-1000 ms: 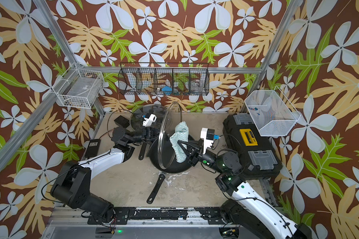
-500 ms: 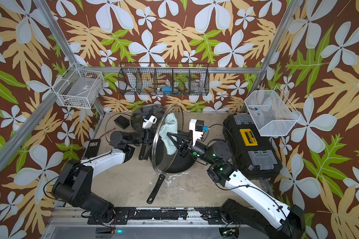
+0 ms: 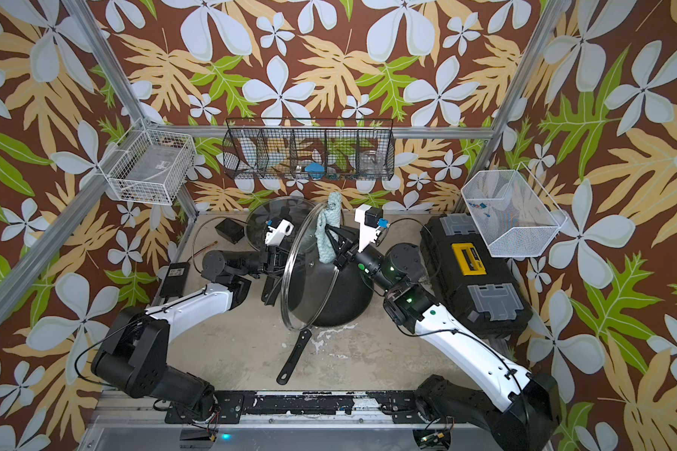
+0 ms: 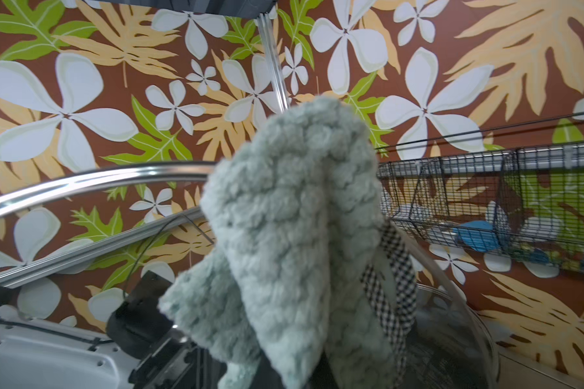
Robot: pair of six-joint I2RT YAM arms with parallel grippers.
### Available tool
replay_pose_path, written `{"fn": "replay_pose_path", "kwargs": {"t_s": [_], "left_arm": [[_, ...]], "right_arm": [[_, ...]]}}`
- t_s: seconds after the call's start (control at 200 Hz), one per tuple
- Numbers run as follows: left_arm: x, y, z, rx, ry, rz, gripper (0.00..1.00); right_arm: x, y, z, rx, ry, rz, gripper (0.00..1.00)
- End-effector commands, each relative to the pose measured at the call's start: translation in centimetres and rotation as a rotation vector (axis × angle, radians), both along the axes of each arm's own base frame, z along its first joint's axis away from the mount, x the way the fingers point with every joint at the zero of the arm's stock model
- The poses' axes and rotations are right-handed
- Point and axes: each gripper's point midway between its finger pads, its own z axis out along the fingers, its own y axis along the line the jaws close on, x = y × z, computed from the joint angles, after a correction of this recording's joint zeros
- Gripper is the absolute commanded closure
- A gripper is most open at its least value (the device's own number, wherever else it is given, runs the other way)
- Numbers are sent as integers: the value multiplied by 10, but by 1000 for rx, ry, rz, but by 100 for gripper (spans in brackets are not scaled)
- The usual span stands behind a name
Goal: Wipe the pot lid with a cloth
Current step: Wipe the pot lid.
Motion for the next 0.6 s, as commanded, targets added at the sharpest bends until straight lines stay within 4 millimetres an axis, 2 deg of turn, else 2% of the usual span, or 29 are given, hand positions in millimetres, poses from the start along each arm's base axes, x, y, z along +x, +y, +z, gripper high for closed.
{"fn": "replay_pose_path", "kwargs": {"t_s": [0.0, 0.12, 0.291, 0.476, 0.551, 0.596], "left_arm": [[-10, 6, 18, -57, -109, 16, 100], [-7, 4, 13, -47, -108, 24, 100], [9, -1, -1, -6, -100, 68, 100], [20, -3, 5, -18, -104, 89, 100], [23, -3, 11, -42, -108, 90, 100], [23, -3, 14, -55, -107, 83, 100]], "right_arm": [[10, -6, -2, 16, 27, -23, 100], [0, -3, 7, 19, -4, 24, 100], [-44, 19, 28, -16, -115, 137, 100], [-92, 37, 35, -5, -193, 272, 100], [-106, 43, 33, -6, -214, 317, 100], [-107, 44, 33, -10, -221, 319, 100]]}}
